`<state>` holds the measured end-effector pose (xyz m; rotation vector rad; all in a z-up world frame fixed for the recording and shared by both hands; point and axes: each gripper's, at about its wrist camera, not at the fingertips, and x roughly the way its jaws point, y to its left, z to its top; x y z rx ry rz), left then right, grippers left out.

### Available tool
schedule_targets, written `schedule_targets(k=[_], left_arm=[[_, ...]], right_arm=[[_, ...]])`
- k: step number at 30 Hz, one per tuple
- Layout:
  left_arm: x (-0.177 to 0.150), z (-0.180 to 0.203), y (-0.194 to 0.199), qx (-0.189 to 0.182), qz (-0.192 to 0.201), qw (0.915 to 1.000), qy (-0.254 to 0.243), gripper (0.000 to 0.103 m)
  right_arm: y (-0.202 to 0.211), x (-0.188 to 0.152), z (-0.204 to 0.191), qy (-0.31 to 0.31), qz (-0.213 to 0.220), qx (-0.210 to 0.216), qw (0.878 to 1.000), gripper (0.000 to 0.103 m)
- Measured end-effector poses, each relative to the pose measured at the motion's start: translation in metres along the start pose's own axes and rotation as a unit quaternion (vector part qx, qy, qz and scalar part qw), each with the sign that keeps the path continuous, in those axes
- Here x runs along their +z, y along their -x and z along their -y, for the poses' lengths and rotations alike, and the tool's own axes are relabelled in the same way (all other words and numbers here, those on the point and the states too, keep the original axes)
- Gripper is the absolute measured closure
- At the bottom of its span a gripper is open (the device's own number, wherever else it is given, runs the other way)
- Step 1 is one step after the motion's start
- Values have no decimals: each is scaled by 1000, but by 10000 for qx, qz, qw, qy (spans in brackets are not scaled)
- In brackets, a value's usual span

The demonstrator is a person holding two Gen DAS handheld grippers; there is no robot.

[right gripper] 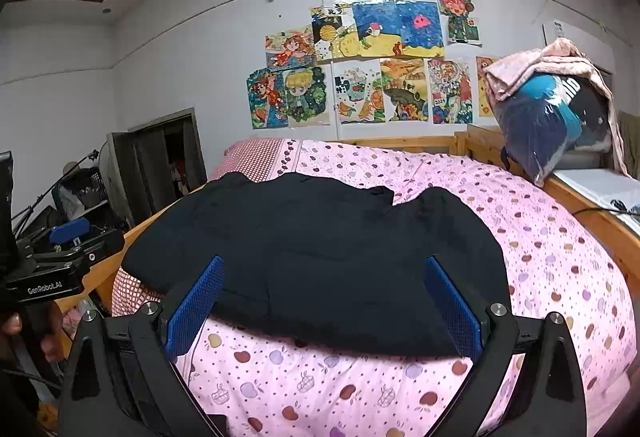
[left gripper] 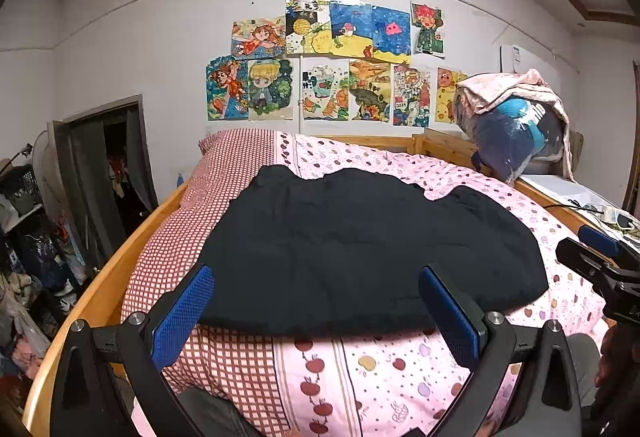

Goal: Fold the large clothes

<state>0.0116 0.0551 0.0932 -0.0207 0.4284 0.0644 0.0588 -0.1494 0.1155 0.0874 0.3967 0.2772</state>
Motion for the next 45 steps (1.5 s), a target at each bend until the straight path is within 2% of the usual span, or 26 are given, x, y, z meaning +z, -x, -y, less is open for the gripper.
schedule_targets(k=[9,19,27,37,45], left_arm=[[-20,3,15,-67,-35,10000,59,0],[-47,-1,27,-122,-107,9998,110,0],[-66,-4,37,-109,-103,9999,58,0],[-76,-7,40,-24,-149,9999,1,0],[-78,-5,36,-42,-229,9997,-44,0]], right_arm=[[14,-13,-1,76,-135,-85,9998,5],[38,-33,6,-20,-11,-219,9998,5],[42,-51,-1,98,-13,-238,9997,5],[55,-62,0,96,215,-305,9993,5],[47,-70,2,101,35,-325,9994,5]])
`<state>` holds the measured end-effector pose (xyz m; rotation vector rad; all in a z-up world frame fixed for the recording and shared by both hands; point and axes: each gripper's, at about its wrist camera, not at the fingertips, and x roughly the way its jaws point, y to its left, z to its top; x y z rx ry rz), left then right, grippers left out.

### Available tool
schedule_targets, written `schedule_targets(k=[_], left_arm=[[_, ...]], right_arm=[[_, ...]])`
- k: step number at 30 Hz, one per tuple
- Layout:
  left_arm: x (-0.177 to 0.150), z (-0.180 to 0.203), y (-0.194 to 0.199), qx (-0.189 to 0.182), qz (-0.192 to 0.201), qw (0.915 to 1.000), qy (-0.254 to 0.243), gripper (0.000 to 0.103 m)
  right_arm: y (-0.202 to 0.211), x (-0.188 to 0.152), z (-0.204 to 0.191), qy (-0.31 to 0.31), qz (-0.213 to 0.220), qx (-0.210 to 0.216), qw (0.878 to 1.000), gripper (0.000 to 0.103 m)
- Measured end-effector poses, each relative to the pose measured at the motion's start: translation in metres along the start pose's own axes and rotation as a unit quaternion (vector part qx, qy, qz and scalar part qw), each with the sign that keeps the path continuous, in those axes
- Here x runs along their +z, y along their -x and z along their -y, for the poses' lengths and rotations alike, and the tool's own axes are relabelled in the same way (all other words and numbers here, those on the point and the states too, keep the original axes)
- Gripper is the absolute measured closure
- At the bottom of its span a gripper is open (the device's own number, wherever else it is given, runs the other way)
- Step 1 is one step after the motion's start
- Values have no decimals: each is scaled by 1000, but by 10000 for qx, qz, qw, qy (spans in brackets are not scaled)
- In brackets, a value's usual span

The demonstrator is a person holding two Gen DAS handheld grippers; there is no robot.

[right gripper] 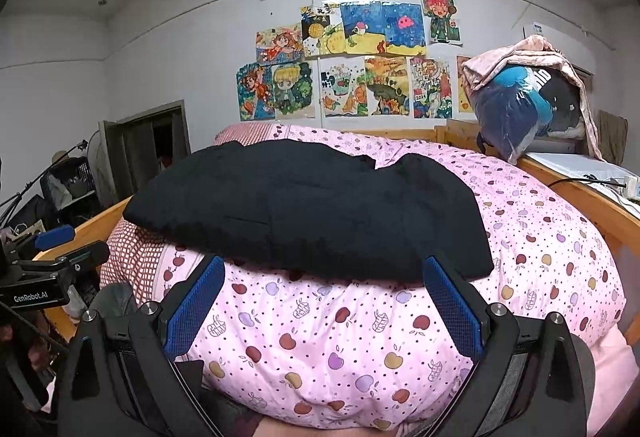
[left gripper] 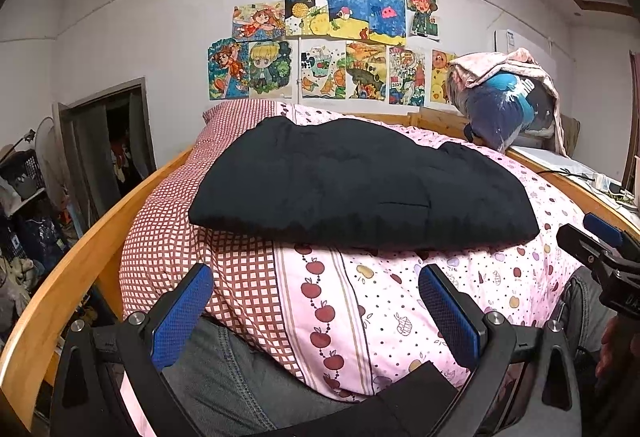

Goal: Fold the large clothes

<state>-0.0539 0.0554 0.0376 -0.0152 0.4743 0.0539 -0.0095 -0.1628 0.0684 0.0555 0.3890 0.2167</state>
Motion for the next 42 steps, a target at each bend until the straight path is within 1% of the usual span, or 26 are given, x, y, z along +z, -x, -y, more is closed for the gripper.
schedule_targets(k=[6,20,42], left_arm=[[-2,3,-1,13,-15,10000,-80,0],[-5,4,-4,7,-68,10000,-54,0],[-5,4,-4,2,-73,10000,-54,0]], right_arm=[[-3,-2,1,-29,-80,-6,10000,5],[-7,-6,0,-53,-167,-47,9998,5],[-7,-6,-1,-55,-169,-53,9998,5]])
